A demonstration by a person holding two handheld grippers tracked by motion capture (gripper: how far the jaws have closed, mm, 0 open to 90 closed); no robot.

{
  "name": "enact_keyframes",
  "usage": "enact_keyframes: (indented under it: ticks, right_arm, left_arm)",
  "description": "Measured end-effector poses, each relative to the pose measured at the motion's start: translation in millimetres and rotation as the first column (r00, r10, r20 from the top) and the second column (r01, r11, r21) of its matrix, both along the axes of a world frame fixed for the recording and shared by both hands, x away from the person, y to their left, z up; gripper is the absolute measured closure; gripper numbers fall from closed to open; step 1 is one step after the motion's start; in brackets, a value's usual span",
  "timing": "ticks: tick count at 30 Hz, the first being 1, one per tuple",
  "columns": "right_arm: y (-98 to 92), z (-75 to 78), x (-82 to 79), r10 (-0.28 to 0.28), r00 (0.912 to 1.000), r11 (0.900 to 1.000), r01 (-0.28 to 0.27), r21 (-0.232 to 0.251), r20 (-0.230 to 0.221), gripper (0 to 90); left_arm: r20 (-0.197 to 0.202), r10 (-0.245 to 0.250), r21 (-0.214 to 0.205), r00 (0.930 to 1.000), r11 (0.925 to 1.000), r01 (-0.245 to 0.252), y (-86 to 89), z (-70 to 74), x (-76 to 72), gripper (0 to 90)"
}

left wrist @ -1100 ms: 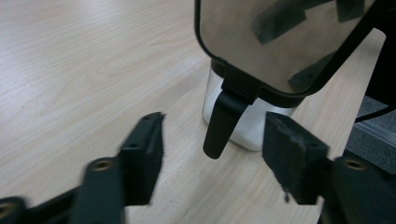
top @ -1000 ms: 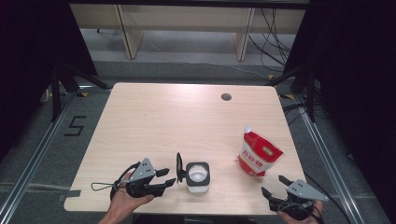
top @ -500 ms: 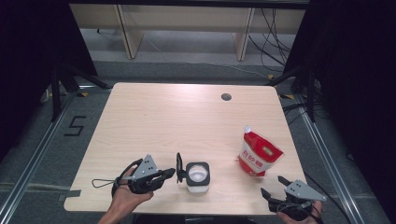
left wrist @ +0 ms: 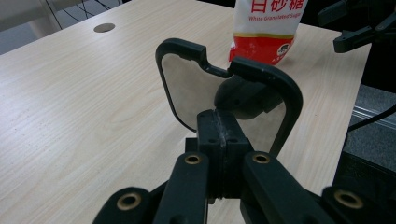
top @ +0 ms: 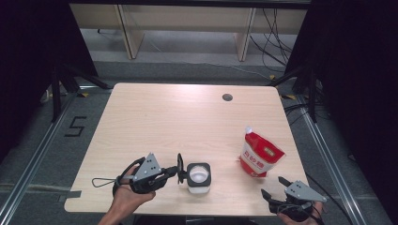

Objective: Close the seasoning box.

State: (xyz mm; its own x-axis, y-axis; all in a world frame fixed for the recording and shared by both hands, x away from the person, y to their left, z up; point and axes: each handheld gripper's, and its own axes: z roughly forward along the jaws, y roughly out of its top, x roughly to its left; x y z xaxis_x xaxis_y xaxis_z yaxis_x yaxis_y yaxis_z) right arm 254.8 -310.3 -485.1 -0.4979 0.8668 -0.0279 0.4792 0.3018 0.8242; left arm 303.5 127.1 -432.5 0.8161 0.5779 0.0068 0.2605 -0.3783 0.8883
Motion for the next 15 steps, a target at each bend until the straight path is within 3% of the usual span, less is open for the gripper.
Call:
enact_keyframes:
  ticks: [2,11,13,15]
  right_arm:
    - [-1.7,-0.9,3.3,0.031,0.9989,0.9993,-0.031,-0.020,0.034,23.8]
    - [-1.9,-1.4,3.7,0.031,0.9989,0.9991,-0.030,-0.029,0.035,23.9]
    - [-2.8,-1.7,4.7,0.034,0.9978,0.9986,-0.031,-0.043,0.057,23.8]
    - [-2.0,-1.4,3.9,0.033,0.9987,0.9990,-0.032,-0.031,0.040,23.8]
  left_arm:
    - [0.000,0.004,0.006,1.0000,1.0000,-0.004,0.3,1.7,-1.2,89.0]
    - [0.022,-0.006,0.018,0.9997,0.9998,0.006,-0.4,7.0,-0.7,89.1]
    - [0.026,-0.007,0.031,0.9996,0.9995,0.006,-2.9,9.6,-1.2,89.1]
    - [0.029,-0.019,0.038,0.9994,0.9991,0.018,-4.7,10.8,-0.9,89.0]
